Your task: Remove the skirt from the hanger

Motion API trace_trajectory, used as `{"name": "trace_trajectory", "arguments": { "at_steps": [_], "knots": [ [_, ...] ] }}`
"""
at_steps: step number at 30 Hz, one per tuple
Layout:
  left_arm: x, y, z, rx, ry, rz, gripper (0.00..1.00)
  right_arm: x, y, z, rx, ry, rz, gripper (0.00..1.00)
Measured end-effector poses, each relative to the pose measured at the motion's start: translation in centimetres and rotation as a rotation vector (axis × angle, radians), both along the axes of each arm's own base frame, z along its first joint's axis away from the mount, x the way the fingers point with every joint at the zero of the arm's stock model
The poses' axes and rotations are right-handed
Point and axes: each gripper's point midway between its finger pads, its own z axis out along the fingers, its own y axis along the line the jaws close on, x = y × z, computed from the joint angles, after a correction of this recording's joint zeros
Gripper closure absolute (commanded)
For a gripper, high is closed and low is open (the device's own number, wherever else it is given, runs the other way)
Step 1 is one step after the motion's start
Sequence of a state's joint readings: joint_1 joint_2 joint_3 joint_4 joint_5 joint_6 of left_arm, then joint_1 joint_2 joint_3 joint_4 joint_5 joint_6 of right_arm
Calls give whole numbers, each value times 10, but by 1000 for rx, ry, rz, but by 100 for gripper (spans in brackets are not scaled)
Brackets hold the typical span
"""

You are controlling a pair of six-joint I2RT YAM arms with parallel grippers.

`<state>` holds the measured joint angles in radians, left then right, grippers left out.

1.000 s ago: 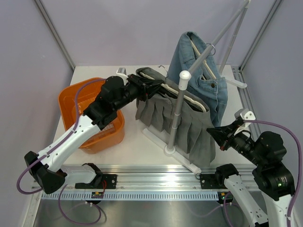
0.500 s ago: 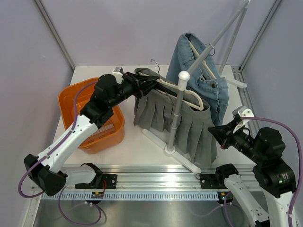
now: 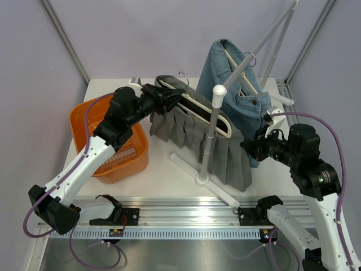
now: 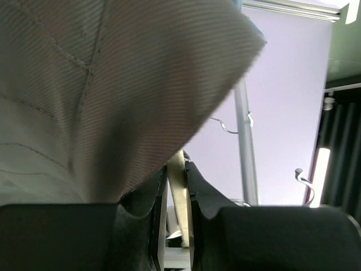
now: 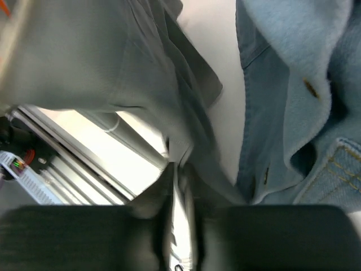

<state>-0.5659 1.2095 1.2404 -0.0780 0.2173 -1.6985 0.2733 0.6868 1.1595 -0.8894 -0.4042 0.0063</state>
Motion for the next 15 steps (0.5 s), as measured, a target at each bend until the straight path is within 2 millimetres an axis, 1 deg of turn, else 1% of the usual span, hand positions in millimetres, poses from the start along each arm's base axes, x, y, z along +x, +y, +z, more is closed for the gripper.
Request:
{"name": "trace_trajectory", "arguments": {
  "at_steps": [1,3,4,6,7,8,10,13,15],
  "knots": [
    [1,1,-1,14,-8,6,100,1,1,1,9,14,-7,65],
    [4,5,-5,52,-27,20,100,2,0,4,19,41,-26,52],
    [6,6,-7,66,-32,26,100,3,-1,6,22,50,-39,36],
    [7,9,-13,103,-40,33,100,2,-2,15,30,45,-53,25],
    [8,9,-17,121,-40,35,100,1,-2,21,32,40,-53,16],
    [8,10,-20,136,-42,38,100,0,-2,25,38,36,-54,9],
    [9,11,-25,162,-41,40,100,-2,-3,33,41,18,-55,5],
    [9,13,-32,195,-37,43,100,-5,-4,39,49,-5,-52,12],
    [9,13,-34,209,-43,44,100,-9,-2,42,62,-12,-35,19]
  ]
}}
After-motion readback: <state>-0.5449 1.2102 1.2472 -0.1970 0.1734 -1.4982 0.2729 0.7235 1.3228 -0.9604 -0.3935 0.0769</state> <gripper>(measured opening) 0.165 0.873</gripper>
